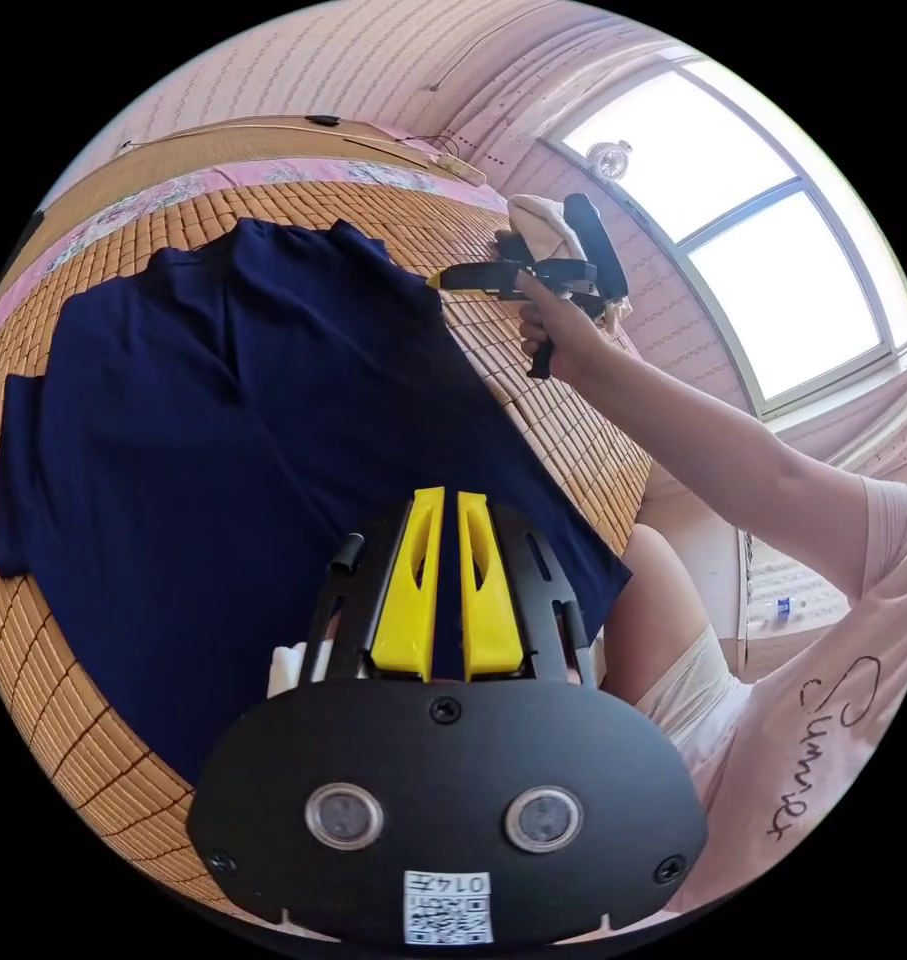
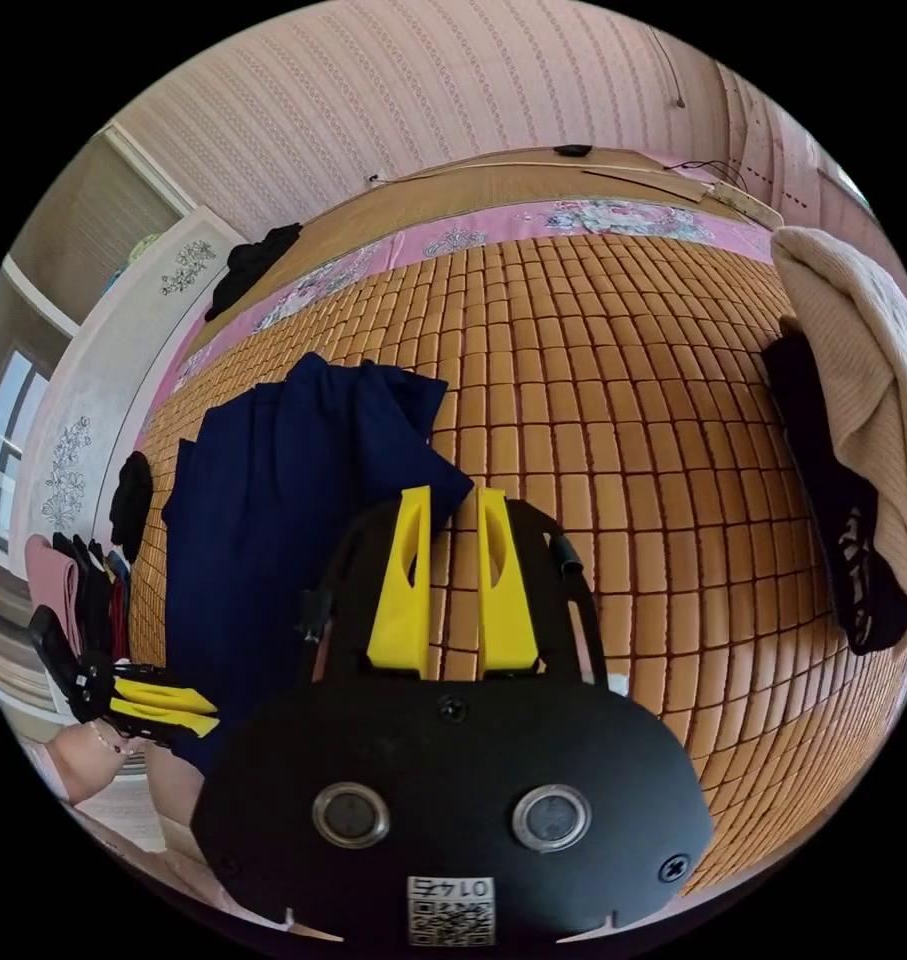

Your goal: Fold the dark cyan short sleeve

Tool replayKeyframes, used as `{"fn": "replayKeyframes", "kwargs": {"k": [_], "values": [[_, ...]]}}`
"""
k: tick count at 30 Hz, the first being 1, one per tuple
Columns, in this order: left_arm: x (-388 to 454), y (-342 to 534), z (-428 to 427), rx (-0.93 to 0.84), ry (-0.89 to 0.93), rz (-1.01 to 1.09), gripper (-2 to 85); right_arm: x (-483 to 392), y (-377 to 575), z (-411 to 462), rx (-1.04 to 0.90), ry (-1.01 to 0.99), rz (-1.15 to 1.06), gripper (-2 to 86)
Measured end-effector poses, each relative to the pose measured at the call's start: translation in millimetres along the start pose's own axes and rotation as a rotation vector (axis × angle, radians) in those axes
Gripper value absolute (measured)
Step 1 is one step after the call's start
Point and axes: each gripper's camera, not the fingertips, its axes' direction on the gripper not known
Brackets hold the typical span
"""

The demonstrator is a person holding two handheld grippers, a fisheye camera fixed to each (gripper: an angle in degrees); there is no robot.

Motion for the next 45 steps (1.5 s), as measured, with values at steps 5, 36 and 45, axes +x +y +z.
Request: {"fn": "replayKeyframes", "kwargs": {"k": [5,36,45], "values": [[0.7,-36.9,23.5,-0.028,-0.036,0.053,1.0,19.8,19.8,-14.2,0.123,-0.141,0.031,0.9],[25.1,-257.3,143.1,0.001,-0.24,0.108,3.6,-36.7,25.8,-24.4,0.065,-0.105,0.051,2.2],[-49.3,-95.3,-45.9,0.27,-0.272,0.035,5.1,-86.8,28.6,-60.4,0.069,0.024,0.022,2.2]]}}
